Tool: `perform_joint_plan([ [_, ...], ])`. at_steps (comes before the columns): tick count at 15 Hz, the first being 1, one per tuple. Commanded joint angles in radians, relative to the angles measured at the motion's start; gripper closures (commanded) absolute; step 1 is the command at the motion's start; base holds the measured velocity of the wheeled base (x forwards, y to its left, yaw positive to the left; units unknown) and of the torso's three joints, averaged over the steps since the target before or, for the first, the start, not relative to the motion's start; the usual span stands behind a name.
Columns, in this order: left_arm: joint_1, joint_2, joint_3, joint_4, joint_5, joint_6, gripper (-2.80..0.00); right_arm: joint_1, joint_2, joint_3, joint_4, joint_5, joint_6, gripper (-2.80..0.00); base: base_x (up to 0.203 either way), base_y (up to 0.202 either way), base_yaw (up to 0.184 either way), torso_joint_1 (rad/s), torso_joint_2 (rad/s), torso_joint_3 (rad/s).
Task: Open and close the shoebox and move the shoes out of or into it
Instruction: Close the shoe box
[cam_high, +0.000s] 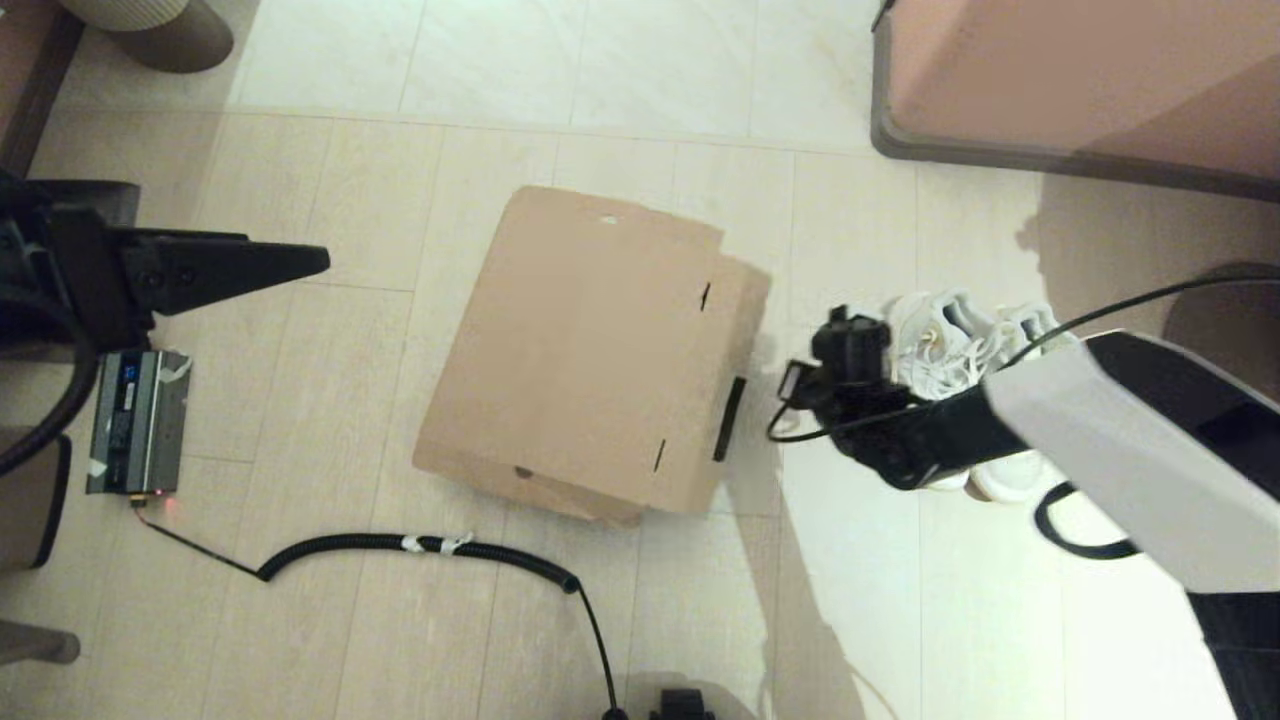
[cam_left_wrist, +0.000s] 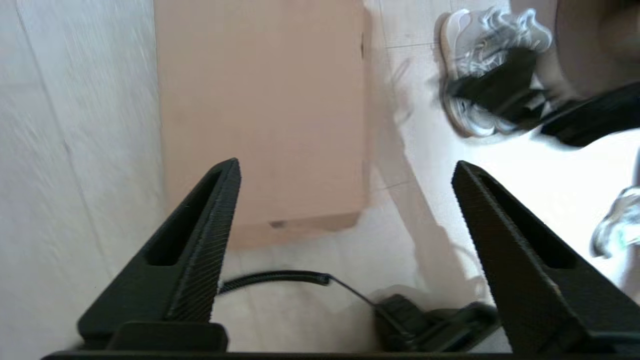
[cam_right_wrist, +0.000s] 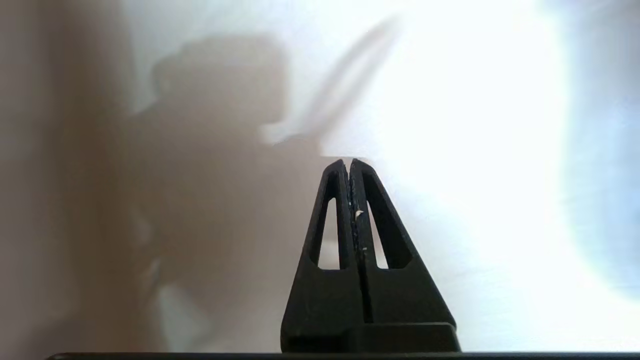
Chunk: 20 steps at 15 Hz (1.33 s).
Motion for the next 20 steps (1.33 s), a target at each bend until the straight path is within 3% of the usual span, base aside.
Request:
perform_joint_plan([
  [1,-0.002,0.007,0.010,0.001,-0.002,-0.022,-2.80,-0.116,-0.256,0.118,0.000,0.009,-0.006,0.00,0.000,0.000,0.000,0.000,0.00,0.000],
  [3,-0.002,0.023,0.023,0.000,-0.002,-0.054,-2.80,-0.223,-0.413,0.248,0.010,0.049,-0.029,0.00,0.000,0.000,0.000,0.000,0.00,0.000],
  [6,0.027,0.117,0.013,-0.013,-0.002,-0.225,-2.80,-0.277,-0.549,0.413,0.007,0.121,-0.041,0.00,0.000,0.000,0.000,0.000,0.00,0.000],
  [8,0.096,0.223,-0.013,-0.033,-0.017,-0.273,-2.80,-0.281,-0.563,0.445,-0.019,0.168,-0.039,0.00,0.000,0.000,0.000,0.000,0.00,0.000],
  [11,0.211,0.470,-0.086,-0.105,-0.090,-0.295,-2.80,-0.260,-0.549,0.459,-0.060,0.179,-0.038,0.00,0.000,0.000,0.000,0.000,0.00,0.000],
  [13,0.258,0.645,-0.209,-0.146,-0.151,-0.368,-2.80,-0.258,-0.519,0.457,-0.116,0.225,-0.042,0.00,0.000,0.000,0.000,0.000,0.00,0.000],
  [15,0.279,0.779,-0.325,-0.197,-0.218,-0.506,-2.80,-0.255,-0.477,0.449,-0.154,0.246,-0.042,0.00,0.000,0.000,0.000,0.000,0.00,0.000],
  [16,0.281,0.844,-0.350,-0.251,-0.234,-0.541,-2.80,-0.249,-0.463,0.443,-0.170,0.250,-0.042,0.00,0.000,0.000,0.000,0.000,0.00,0.000],
  [20,0.260,1.090,-0.478,-0.433,-0.209,-0.589,-2.80,-0.210,-0.465,0.468,-0.180,0.248,-0.038,0.00,0.000,0.000,0.000,0.000,0.00,0.000],
])
